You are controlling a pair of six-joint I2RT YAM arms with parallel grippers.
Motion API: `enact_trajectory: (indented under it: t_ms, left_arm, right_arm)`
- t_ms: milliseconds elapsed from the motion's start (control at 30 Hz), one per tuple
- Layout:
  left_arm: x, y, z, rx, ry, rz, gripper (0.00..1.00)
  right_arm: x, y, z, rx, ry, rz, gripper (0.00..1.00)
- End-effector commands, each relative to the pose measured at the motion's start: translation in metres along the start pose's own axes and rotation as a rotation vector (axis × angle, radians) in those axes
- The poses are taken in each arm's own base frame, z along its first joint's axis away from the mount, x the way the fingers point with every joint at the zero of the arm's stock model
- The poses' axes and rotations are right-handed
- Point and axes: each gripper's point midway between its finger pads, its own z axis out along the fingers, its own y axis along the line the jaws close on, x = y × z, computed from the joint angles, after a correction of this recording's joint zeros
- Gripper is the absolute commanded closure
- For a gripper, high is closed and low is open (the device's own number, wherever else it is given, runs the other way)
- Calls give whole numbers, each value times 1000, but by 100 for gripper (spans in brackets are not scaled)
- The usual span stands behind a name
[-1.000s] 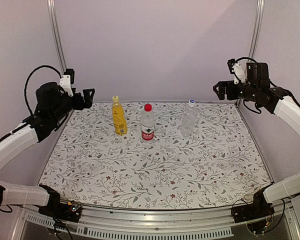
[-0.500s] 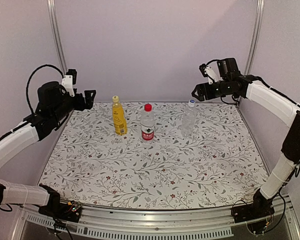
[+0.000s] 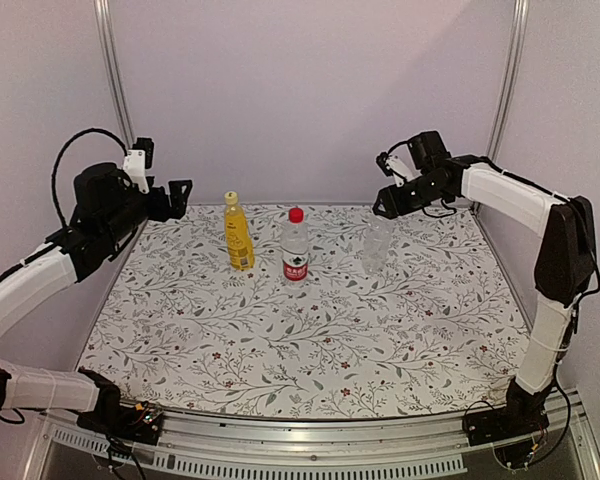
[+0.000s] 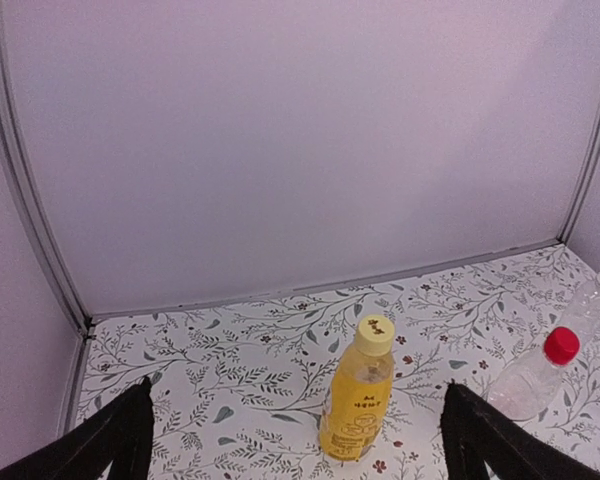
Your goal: Unscrew the bottle caps
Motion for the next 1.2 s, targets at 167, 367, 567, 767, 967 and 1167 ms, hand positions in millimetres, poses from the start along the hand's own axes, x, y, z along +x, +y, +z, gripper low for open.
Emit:
enact_trajectory:
  t_ms: [167,367,567,767,967,1167]
  left_arm:
    - [-16,-4,-7,14,-33,9,0]
    - [-19,-9,-9,31,-36,29,0]
    - [-23,-44,-18,137,-10,109,0]
    - [-29,-114,-49,471,-54,201,0]
    - [-21,-178,-91,839,-49,244,0]
    - [-7,-210,-109,975,0,291,0]
  right_arm:
    - [-6,7,5,-23,6,-19,63]
    - [-11,21,-18,-7,-3,-47,92]
    - [-1,99,-64,-65,23,-191,100]
    - [2,201,-129,-367,-28,-329,100]
    - [-16,264,-178,-693,-159,-394,100]
    - [-38,289,-197,-838,-239,-404,100]
